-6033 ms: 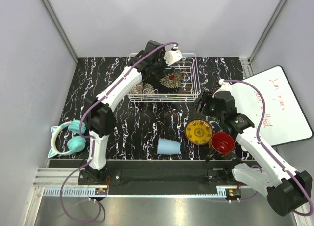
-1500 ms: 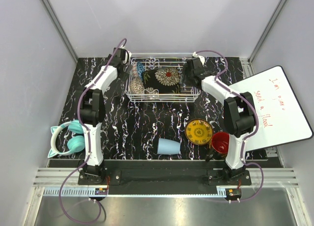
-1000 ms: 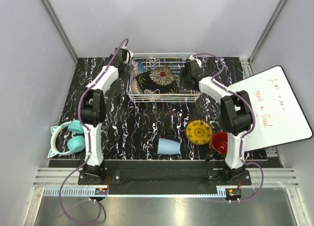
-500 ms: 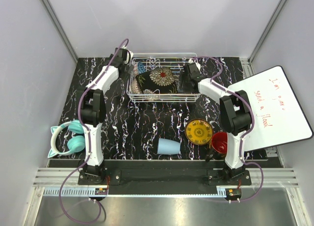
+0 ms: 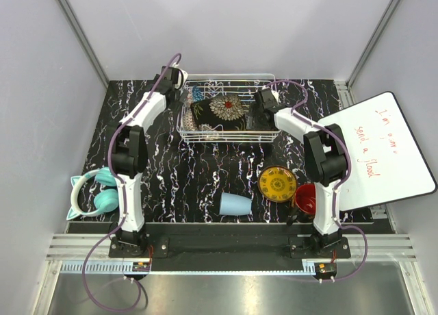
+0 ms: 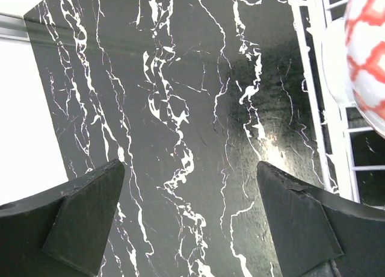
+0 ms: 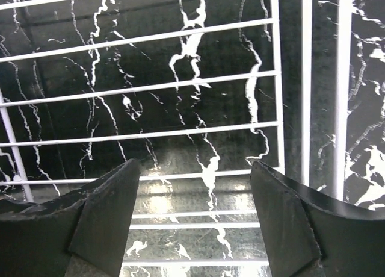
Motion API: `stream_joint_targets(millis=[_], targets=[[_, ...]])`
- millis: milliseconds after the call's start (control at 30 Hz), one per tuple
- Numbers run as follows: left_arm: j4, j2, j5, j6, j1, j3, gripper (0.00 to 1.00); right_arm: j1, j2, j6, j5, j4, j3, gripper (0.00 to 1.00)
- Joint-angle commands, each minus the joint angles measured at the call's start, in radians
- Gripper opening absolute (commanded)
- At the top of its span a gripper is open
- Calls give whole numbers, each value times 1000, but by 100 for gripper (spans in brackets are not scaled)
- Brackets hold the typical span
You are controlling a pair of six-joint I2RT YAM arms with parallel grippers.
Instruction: Load the mixed dishes into the dish rack
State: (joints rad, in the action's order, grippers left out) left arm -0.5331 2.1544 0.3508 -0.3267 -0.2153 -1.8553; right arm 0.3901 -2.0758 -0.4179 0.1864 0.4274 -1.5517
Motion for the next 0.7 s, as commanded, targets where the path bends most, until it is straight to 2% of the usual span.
stream_joint_targets(millis=[0, 200, 267, 500, 600, 667], targets=[[-10, -79, -68, 18, -26, -34, 99, -2, 114, -7, 93, 37, 13, 84], [-30, -187, -76, 12, 13, -41, 99, -2, 282, -4, 261, 116, 59, 85], [-36, -223, -76, 12, 27, -12, 99, -3, 368, -1, 274, 120, 83, 85], [-50, -415, -114, 18, 80, 162, 99, -2, 563, -16, 159, 264, 154, 82], [-35, -482, -130, 31, 102, 280, 99, 76, 625, 37, 65, 333, 168, 82], [-12, -527, -137, 35, 108, 381, 99, 189, 625, 65, 26, 387, 130, 82]])
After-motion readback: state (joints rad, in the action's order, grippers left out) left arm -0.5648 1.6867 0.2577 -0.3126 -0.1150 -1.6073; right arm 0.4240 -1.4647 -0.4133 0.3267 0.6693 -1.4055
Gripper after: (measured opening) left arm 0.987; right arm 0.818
